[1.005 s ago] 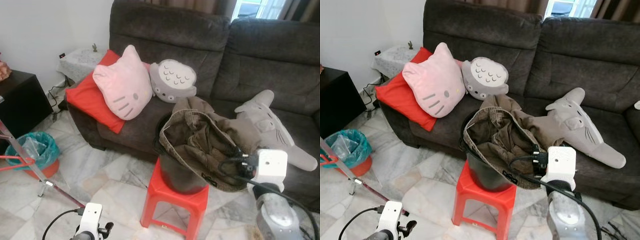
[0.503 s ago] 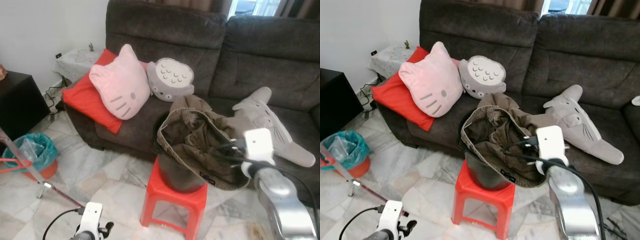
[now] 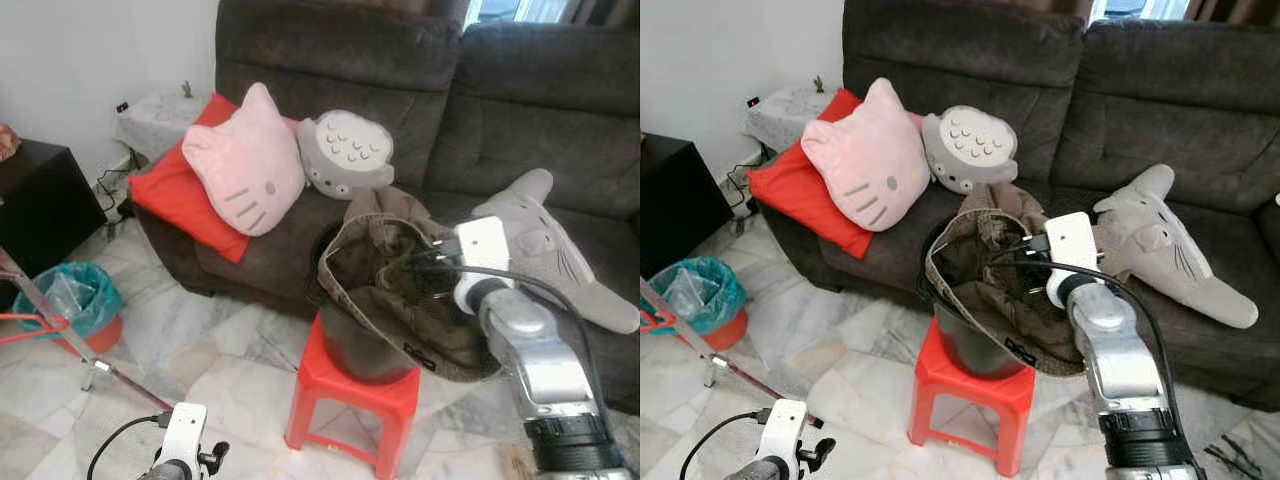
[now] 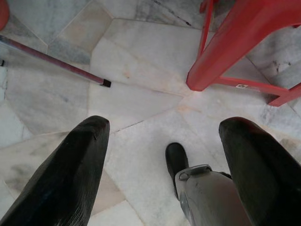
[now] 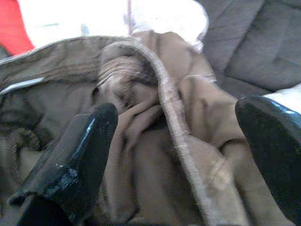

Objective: Hang hanger

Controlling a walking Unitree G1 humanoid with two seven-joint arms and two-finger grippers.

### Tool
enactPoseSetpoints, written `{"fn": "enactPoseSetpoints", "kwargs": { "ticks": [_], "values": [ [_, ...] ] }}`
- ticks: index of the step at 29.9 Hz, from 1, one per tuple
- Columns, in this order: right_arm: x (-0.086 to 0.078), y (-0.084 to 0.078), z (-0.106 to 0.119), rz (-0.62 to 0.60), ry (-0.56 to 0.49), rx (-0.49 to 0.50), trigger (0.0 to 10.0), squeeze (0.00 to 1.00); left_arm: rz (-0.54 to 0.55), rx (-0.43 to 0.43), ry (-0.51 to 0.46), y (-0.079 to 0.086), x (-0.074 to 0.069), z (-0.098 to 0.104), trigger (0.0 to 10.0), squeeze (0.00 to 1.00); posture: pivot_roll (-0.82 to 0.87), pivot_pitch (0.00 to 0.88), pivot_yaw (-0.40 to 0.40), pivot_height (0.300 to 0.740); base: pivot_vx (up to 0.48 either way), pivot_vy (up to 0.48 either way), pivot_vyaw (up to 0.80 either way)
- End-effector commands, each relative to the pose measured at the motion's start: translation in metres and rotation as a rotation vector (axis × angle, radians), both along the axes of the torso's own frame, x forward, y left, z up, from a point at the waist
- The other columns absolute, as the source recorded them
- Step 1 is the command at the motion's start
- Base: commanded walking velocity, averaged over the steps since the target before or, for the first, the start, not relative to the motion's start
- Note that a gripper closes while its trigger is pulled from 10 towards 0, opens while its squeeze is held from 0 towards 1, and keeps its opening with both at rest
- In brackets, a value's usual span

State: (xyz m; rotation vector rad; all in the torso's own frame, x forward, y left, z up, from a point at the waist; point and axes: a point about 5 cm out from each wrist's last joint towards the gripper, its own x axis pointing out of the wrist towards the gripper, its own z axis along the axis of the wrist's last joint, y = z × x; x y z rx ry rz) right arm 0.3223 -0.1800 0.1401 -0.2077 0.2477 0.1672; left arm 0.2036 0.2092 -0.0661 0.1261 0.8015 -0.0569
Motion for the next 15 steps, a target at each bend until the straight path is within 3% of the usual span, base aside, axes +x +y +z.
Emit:
{"fn": "enactPoseSetpoints", "kwargs": {
  "ticks": [1, 9, 15],
  "values": [
    [0.000, 0.006, -0.005, 0.039, 0.025, 0.002, 10.0, 0.00, -0.004, 0.004, 0.027, 0.001, -0.004, -0.003, 10.0, 0.00, -0.02, 0.000, -0.004, 0.740, 0.000, 0.000, 0.00],
    [-0.015, 0.007, -0.015, -0.023, 0.046, 0.025, 10.0, 0.00, -0.004, -0.004, 0.034, 0.000, -0.006, -0.004, 10.0, 0.00, -0.02, 0.000, -0.009, 0.740, 0.000, 0.000, 0.00],
    [-0.035, 0.011, -0.010, -0.094, 0.017, 0.046, 10.0, 0.00, -0.002, -0.002, 0.034, 0.001, -0.007, -0.004, 10.0, 0.00, -0.02, 0.000, -0.005, 0.740, 0.000, 0.000, 0.00]
  ]
}}
